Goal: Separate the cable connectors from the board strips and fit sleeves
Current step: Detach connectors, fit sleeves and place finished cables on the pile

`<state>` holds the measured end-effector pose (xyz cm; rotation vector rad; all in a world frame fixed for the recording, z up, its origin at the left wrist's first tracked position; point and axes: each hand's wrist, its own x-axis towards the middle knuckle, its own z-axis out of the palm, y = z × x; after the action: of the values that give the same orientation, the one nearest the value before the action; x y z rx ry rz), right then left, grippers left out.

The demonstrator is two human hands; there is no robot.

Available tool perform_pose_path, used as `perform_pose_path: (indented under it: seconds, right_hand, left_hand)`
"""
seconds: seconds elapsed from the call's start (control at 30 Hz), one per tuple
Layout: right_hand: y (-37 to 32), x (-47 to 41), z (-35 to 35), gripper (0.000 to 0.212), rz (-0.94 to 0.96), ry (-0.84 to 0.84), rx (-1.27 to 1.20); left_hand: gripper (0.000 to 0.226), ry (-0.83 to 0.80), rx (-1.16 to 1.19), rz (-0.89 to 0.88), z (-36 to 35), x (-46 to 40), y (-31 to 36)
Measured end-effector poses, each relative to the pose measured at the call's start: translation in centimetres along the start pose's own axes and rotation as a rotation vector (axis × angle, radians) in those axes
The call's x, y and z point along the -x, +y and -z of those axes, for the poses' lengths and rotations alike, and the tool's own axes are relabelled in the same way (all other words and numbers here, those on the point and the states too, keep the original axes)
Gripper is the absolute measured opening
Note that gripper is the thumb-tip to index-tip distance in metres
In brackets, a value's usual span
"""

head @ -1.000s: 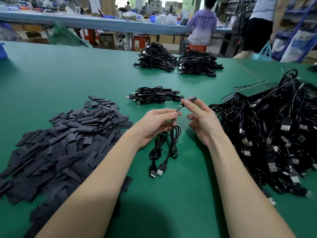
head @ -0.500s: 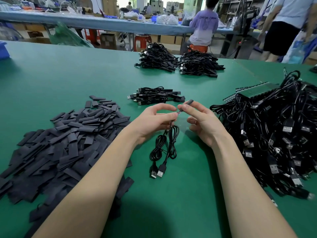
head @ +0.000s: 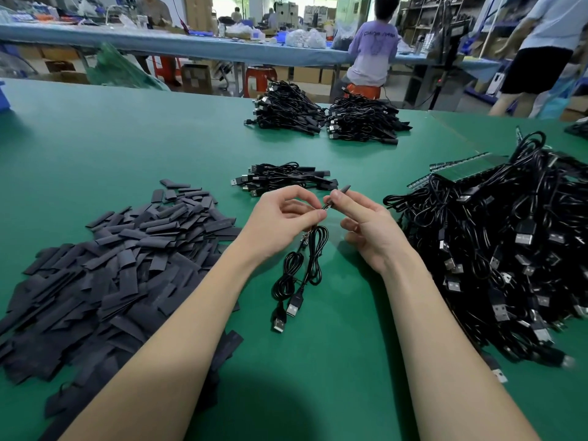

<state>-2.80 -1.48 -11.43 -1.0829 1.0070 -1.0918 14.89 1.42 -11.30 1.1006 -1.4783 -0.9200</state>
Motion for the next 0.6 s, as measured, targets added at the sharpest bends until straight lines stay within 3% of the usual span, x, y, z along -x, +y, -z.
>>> perform_pose_path:
  seconds: [0.17,0.33,0.6]
  right_hand:
    - [0.0,0.2,-0.5,0.052,-0.001,0.002,0.070]
    - [0.3,0.4,-1.3,0.025,0.115,0.109,0.099]
    - [0.4,0.6,-2.3,0.025,0.290,0.134,0.061]
  left_hand:
    - [0.011,0.036,0.000,-0.032,0.0,0.0,-0.1]
    - [0.011,0.056,0.105,0.042,-0.2,-0.1,-0.2]
    - [0.013,0.118,0.222,0.103,-0.6,0.0,-0.2]
